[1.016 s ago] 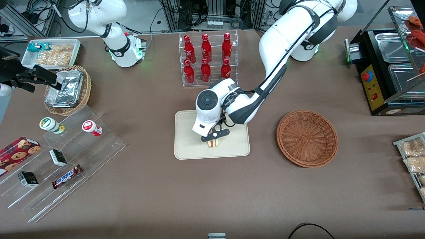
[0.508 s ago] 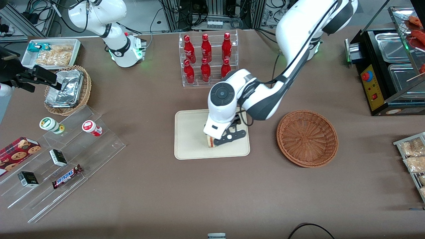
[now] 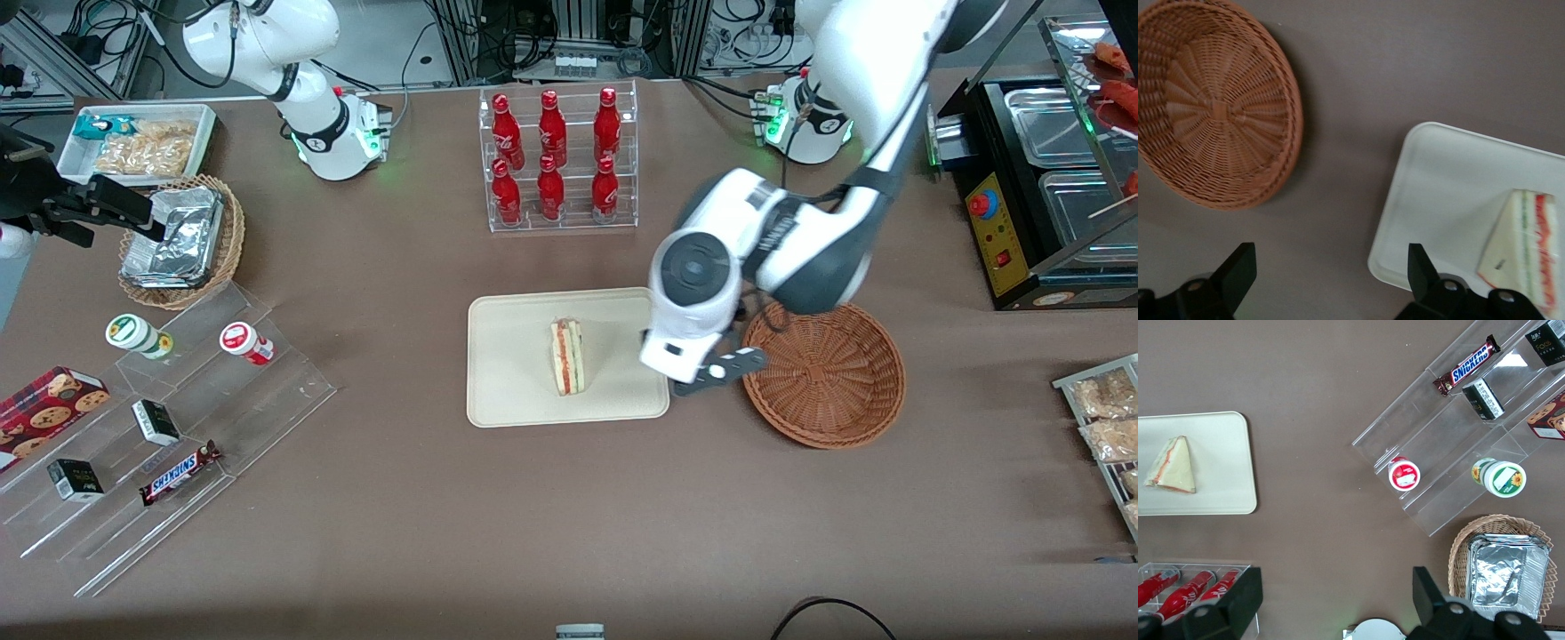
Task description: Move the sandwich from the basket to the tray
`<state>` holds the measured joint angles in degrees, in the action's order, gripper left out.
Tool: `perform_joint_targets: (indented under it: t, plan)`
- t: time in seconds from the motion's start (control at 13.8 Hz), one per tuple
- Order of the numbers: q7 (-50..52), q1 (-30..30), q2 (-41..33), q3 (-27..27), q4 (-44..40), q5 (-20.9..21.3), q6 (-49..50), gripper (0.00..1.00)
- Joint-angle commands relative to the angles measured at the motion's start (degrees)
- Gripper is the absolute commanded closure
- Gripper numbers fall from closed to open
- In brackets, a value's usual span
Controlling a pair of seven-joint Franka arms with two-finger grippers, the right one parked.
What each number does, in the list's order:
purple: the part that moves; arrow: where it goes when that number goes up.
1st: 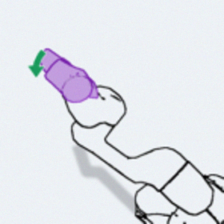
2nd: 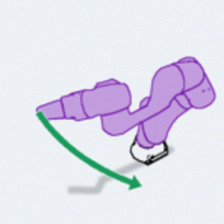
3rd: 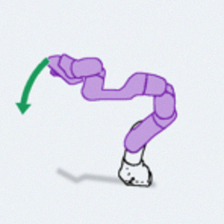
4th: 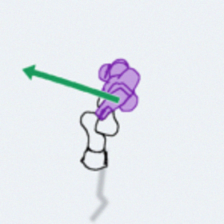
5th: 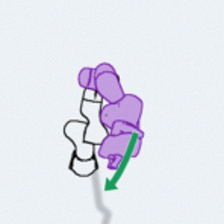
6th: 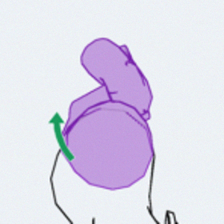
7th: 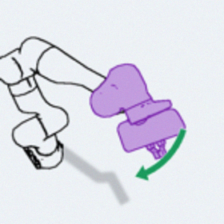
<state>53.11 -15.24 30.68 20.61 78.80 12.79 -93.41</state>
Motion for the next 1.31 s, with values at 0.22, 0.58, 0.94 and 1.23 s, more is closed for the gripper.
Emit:
perform_joint_targets:
  t: [0.22,0.58,0.94,1.23]
  plan:
    - [-17.30,11.36,-12.91,0.48,13.74,-5.14,0.77,0.00]
    - [-33.92,19.01,-23.71,0.30,21.21,-5.94,4.54,0.00]
    - [-53.77,20.60,-30.14,-7.58,18.60,-11.02,13.41,0.00]
    - [-56.27,20.43,-31.29,-11.65,14.99,-11.21,13.36,0.00]
